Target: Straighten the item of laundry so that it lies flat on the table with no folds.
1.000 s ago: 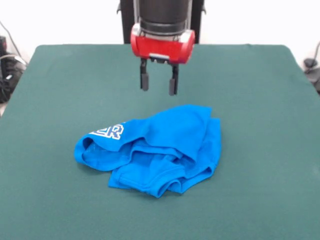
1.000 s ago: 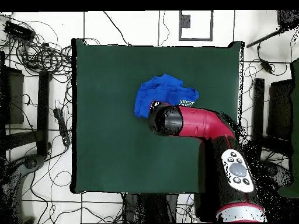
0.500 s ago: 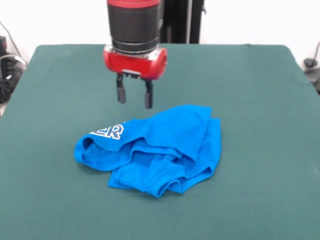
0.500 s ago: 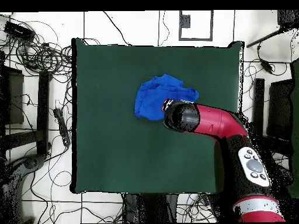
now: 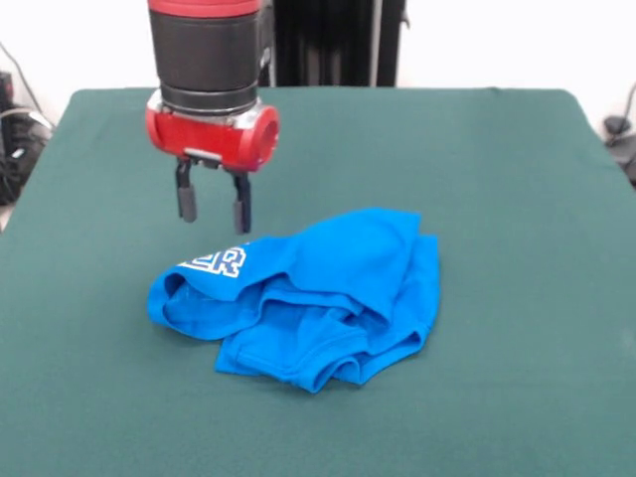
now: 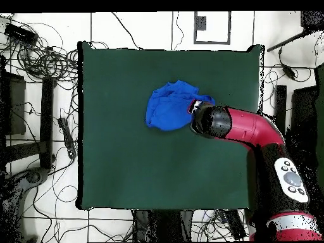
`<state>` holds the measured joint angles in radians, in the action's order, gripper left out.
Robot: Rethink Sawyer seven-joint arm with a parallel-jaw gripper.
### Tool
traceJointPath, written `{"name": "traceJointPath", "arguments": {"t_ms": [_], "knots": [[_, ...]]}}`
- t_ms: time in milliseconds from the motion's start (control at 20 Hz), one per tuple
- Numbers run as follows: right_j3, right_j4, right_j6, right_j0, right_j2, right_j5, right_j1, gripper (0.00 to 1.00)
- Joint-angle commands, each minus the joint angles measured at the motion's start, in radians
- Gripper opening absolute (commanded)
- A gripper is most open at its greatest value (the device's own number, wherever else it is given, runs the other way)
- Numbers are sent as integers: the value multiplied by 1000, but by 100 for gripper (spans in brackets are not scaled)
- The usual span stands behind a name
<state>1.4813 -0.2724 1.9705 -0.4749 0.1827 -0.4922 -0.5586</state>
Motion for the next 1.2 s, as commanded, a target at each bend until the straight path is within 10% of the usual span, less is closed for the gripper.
{"name": "traceJointPath", "arguments": {"t_ms": [50, 1200], "knots": [[-77, -40, -144, 46, 142, -95, 83, 100], [-96, -66, -62, 105, 92, -33, 176, 100]]}}
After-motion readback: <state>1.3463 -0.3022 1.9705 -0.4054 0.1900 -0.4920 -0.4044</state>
